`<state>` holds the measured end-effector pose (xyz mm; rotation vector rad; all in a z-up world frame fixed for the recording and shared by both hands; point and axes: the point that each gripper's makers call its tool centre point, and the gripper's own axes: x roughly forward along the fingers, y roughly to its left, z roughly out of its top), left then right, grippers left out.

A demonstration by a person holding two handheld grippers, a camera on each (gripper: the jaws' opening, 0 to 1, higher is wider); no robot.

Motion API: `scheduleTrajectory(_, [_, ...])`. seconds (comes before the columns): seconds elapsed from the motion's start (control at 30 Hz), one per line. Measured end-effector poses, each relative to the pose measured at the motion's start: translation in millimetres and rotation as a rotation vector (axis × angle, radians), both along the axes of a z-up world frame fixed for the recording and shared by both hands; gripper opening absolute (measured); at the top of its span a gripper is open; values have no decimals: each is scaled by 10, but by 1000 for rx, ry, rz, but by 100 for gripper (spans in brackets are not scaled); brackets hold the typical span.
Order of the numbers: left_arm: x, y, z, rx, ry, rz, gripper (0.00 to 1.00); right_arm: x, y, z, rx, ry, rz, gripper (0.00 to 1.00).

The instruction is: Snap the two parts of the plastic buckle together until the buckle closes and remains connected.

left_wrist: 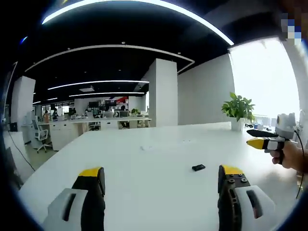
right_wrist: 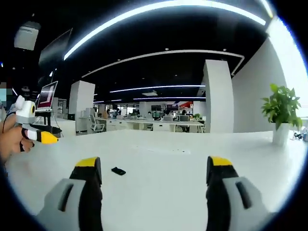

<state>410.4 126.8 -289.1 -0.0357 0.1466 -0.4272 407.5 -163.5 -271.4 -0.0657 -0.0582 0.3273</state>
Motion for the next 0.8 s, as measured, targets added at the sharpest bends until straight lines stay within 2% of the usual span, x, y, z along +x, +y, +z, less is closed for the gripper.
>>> scheduleTrajectory(0.3, [-102, 27, 2, 5, -3, -5, 100, -98, 55, 25, -1, -1, 5, 90])
scheduleTrajectory(0.5, [-129, 53, -58, 10, 9, 0, 100, -154, 88, -66, -3, 17, 5, 89])
scheduleTrajectory(0.6, [-171, 74, -13, 27, -18, 8, 100, -206, 99, -75, -19, 6, 4, 89])
scheduleTrajectory(0.67, [-174, 79, -11, 22, -16, 8, 100, -214, 98, -100, -37, 8, 1, 88])
scheduleTrajectory(0.8, [-214, 60, -4, 28, -19, 3, 100, -240, 85, -56, -25, 5, 7, 88])
